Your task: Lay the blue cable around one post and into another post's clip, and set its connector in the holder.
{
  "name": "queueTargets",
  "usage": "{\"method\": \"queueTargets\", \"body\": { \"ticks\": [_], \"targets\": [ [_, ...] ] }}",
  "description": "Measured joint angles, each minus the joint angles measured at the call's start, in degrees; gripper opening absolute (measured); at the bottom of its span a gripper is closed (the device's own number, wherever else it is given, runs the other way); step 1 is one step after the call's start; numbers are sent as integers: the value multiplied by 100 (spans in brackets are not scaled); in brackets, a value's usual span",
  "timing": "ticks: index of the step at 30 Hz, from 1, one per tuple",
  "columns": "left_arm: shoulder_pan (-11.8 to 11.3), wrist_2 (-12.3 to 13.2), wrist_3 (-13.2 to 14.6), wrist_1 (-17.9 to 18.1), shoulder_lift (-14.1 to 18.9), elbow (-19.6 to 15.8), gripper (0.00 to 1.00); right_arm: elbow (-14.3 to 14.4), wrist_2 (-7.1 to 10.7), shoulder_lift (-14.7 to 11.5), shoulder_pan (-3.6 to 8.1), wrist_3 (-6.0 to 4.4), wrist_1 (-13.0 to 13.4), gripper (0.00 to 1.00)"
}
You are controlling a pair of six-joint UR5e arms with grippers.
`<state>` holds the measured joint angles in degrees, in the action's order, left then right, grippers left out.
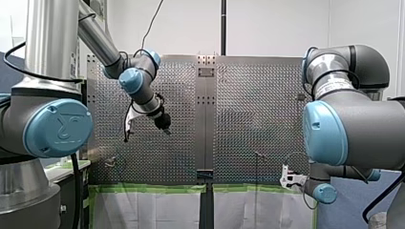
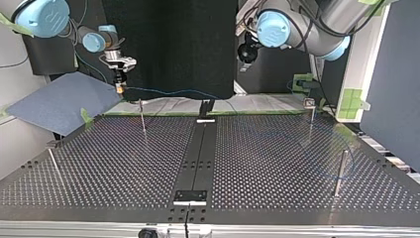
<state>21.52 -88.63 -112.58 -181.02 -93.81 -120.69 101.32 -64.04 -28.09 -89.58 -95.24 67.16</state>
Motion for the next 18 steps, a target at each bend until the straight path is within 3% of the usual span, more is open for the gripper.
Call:
{"method": "queueTargets", "body": {
  "ticks": [5,12,18],
  "targets": [
    [274,0,244,272,-273,235,99,-9,-99,0,31,-17,137,0],
    [606,-42,293,604,-605,563,99,-85,-254,0,68,-45,146,0],
    [911,11,377,910,-911,867,99,-116,-224,-2,73,-46,152,0]
  ]
}}
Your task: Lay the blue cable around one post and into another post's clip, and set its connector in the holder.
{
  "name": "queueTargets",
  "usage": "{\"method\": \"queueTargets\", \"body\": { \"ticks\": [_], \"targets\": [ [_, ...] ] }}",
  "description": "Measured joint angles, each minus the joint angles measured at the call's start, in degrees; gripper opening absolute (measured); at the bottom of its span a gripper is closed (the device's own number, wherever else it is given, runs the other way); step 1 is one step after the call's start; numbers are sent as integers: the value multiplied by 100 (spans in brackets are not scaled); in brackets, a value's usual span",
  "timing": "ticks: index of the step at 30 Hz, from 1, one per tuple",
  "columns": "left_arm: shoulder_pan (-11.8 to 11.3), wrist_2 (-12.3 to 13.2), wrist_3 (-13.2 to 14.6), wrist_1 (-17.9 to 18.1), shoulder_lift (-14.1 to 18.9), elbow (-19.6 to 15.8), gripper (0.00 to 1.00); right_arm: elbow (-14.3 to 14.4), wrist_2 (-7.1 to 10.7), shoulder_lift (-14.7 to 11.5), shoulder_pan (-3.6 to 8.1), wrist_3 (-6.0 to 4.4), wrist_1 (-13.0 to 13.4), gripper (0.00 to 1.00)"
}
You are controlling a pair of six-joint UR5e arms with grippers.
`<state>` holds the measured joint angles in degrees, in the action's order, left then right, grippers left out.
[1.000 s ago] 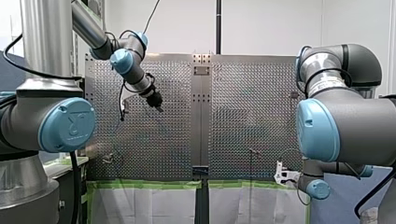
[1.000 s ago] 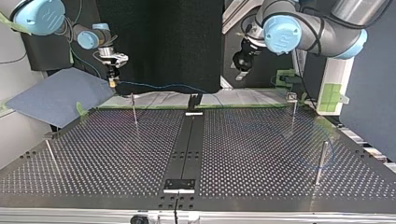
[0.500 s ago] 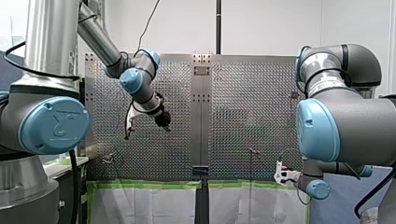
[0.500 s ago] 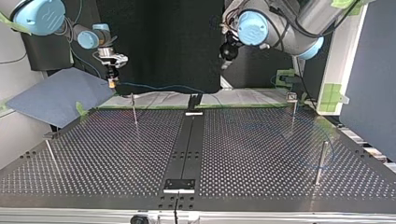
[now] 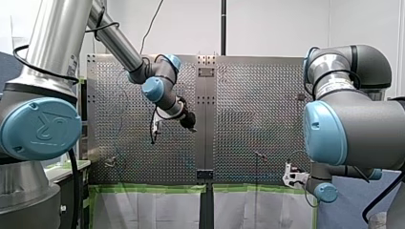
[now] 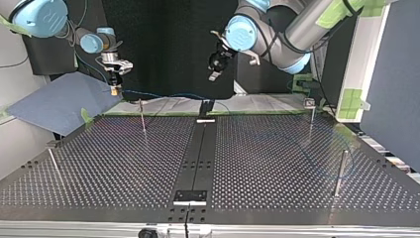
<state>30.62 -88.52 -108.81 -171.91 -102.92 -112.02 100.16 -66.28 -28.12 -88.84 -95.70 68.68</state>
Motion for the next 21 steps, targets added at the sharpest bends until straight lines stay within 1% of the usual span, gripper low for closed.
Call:
{"method": "queueTargets", "body": {
  "ticks": [4,6,8,10,12,14,17,21],
  "targets": [
    [198,25,146,198,-198,199,99,-16,15,-3,18,37,-49,0],
    [295,14,155,296,-295,295,99,-18,23,-5,27,61,-73,0],
    [384,-31,157,400,-401,403,99,-18,47,-5,33,79,-88,0],
    [413,-102,175,504,-502,503,99,-18,76,-5,36,87,-95,0],
    [394,-179,209,589,-590,591,99,-18,95,-5,37,90,-97,0],
    [326,-282,283,700,-698,699,99,-18,109,-5,37,93,-99,0],
    [192,-437,374,856,-855,855,99,-18,129,-5,38,98,-104,0],
    [30,-613,428,1033,-1032,1032,99,-18,145,-4,38,115,-121,0]
  ]
}}
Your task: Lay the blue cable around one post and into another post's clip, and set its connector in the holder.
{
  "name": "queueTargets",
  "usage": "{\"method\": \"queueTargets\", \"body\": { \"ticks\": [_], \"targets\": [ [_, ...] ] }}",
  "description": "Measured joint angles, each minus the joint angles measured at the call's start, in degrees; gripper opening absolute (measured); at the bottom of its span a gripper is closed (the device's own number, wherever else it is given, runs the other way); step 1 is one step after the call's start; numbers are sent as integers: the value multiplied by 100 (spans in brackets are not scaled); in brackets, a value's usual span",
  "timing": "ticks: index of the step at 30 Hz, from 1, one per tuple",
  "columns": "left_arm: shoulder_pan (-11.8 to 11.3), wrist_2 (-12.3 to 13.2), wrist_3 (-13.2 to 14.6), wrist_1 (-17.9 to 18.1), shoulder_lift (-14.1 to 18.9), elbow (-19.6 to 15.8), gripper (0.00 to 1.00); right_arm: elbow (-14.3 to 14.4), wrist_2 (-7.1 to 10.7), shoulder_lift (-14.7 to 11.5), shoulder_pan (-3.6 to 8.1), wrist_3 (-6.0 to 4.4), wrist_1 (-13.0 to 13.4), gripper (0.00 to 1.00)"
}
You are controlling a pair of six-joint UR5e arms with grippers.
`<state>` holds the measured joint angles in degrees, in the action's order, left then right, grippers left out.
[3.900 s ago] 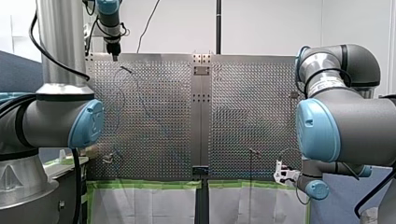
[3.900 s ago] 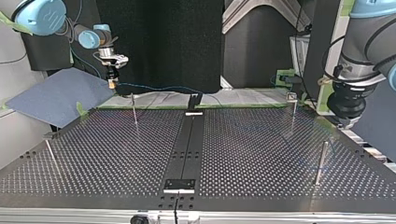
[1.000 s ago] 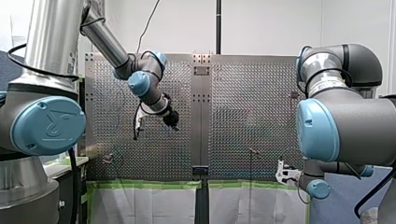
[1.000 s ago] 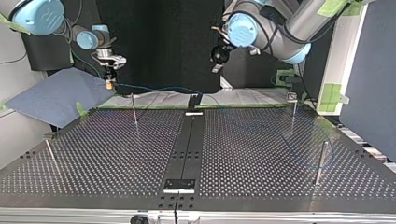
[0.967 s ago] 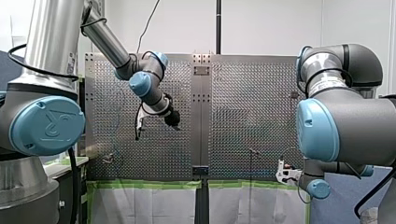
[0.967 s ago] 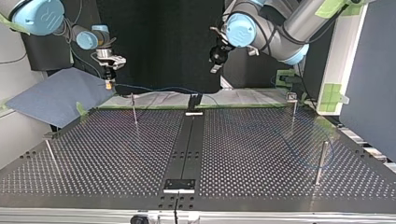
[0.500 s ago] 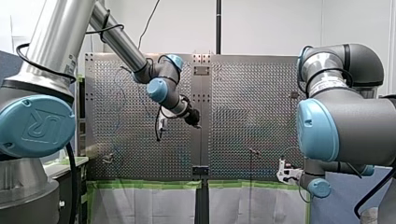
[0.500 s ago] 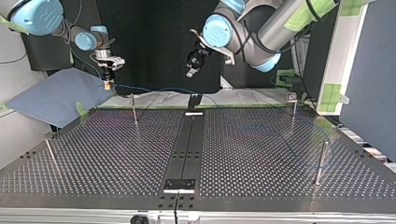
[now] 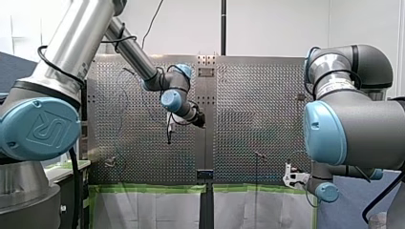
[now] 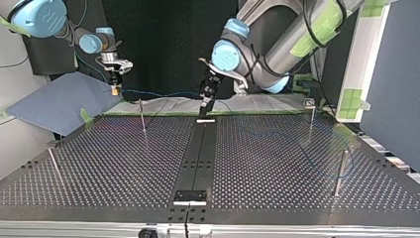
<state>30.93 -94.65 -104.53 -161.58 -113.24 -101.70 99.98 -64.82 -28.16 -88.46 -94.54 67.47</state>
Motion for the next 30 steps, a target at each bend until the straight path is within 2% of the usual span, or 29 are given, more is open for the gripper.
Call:
{"method": "queueTargets", "body": {
  "ticks": [5,15,20,26,30],
  "targets": [
    [-159,-199,128,257,-259,260,99,0,11,0,0,18,-7,0],
    [-237,-245,552,772,-772,739,99,-2,13,4,-16,22,-5,0],
    [-239,-236,625,1030,-1032,652,99,-1,13,4,-23,22,-1,0],
    [-249,-290,835,1324,-1326,551,99,0,13,5,-21,22,-5,0],
    [-211,-295,857,1537,-1540,417,99,-1,13,6,-30,22,3,0]
  ]
}}
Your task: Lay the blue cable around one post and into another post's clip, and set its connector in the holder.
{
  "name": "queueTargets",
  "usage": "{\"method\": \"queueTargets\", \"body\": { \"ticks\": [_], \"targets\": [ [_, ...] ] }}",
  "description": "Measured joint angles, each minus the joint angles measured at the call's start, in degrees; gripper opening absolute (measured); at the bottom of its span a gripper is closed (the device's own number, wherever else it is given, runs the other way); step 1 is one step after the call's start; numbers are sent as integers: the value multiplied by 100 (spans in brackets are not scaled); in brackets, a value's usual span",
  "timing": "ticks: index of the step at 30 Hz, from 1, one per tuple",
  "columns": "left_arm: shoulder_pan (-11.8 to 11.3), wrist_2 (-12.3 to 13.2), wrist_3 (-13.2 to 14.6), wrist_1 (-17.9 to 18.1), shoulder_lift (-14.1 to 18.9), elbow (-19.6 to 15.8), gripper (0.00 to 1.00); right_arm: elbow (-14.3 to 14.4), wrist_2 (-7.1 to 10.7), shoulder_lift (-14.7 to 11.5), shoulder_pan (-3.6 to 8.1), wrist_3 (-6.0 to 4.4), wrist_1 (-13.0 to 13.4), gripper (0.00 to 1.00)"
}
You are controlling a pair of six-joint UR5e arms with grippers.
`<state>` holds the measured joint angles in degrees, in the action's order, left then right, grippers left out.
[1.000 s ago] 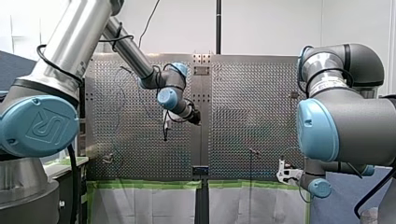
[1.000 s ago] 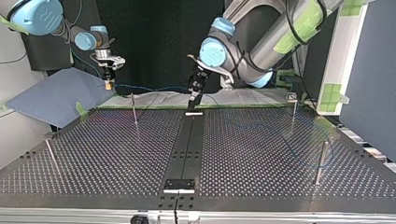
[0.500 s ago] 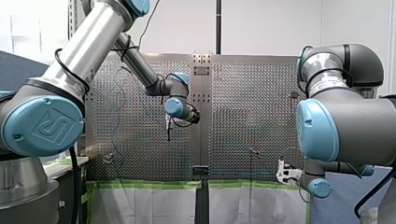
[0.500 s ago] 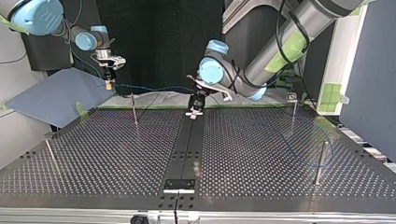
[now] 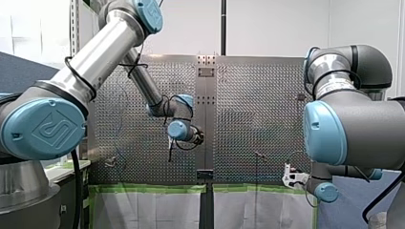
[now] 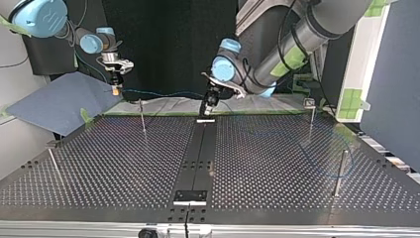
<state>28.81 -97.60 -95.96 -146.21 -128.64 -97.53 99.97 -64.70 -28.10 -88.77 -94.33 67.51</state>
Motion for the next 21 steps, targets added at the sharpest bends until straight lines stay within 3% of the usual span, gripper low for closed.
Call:
{"method": "queueTargets", "body": {
  "ticks": [8,21],
  "targets": [
    [15,-88,102,410,-409,-245,99,0,0,1,-1,-6,7,0],
    [95,-94,308,1074,-1073,171,99,-14,0,1,-5,-8,3,0]
  ]
}}
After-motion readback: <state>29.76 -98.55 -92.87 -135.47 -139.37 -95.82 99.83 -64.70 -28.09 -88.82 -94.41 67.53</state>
